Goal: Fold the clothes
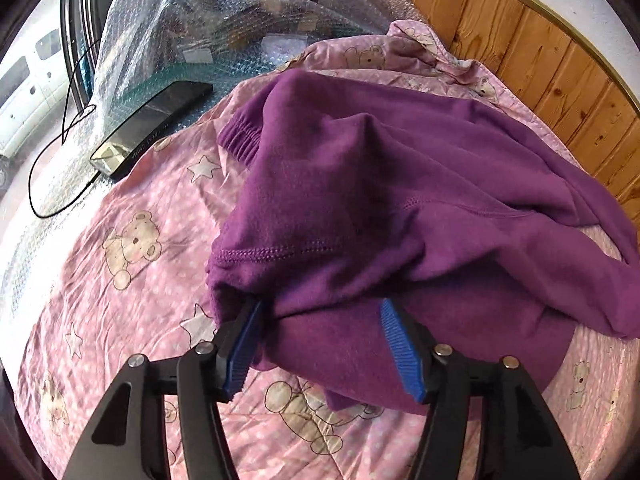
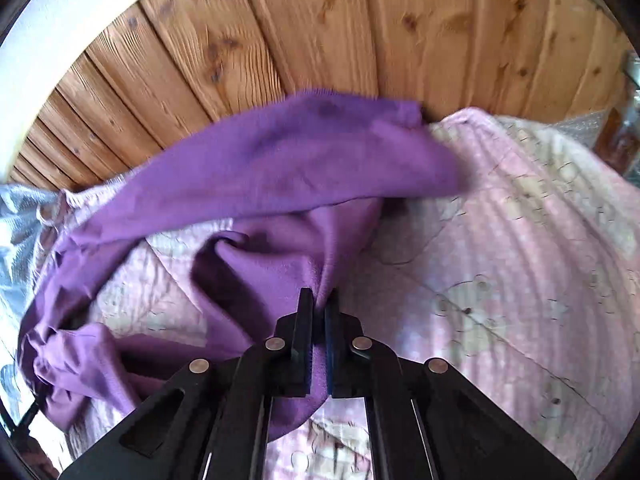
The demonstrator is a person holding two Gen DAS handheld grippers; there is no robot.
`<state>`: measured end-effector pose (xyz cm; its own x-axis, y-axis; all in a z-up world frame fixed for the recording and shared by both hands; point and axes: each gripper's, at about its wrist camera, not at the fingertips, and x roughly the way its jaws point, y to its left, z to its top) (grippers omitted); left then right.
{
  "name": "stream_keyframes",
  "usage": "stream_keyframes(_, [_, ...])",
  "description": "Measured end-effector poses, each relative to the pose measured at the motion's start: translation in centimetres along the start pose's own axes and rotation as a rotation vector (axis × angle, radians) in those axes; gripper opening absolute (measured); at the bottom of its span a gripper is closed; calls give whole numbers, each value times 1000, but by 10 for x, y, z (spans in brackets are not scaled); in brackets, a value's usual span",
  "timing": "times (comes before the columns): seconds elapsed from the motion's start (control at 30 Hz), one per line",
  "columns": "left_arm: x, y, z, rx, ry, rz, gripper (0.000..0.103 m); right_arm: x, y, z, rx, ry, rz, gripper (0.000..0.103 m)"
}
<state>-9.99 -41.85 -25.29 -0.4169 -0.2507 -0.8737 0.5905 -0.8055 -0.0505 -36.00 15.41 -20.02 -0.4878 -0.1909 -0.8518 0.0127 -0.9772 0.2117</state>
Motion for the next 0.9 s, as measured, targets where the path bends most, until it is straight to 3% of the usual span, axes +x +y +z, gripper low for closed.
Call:
stream_keyframes(0.03, [-1,0,4,20,6,-10,14,-30,-6,-3,13,-46,-2,2])
stream_keyframes(0.07, [-5,2,7,32,5,-26,11,-61,-11,-6,22,-92,-11,2])
stream_keyframes(0.27, [-88,28,28,61,-97,-164,9,-228,-31,11,-4,-312,-113,2])
stream_keyframes(0.33, [-130,45,42,44,-140,-212,9,-255,-29,28,-15,-337,-140,2])
stream_keyframes(0.43, [-166,69,61,60,-167,-225,9,-223,-27,53,-14,-251,-169,6])
stream_keyframes(0.47, [-165,73,65,85,-156,-204,9,-201,-27,60,-9,-204,-177,14])
stream_keyframes(0.5, [-158,77,67,110,-131,-187,9,-163,-29,61,0,-126,-179,28])
stream_keyframes(0.6, [-112,79,50,178,-23,-164,9,-62,-49,28,69,109,-210,31])
stream_keyframes(0.7, [-72,79,9,238,57,-137,9,-51,-79,-24,198,142,-188,34])
stream_keyframes(0.9, [-62,88,-37,113,70,-167,11,-46,-117,-106,411,185,-116,43])
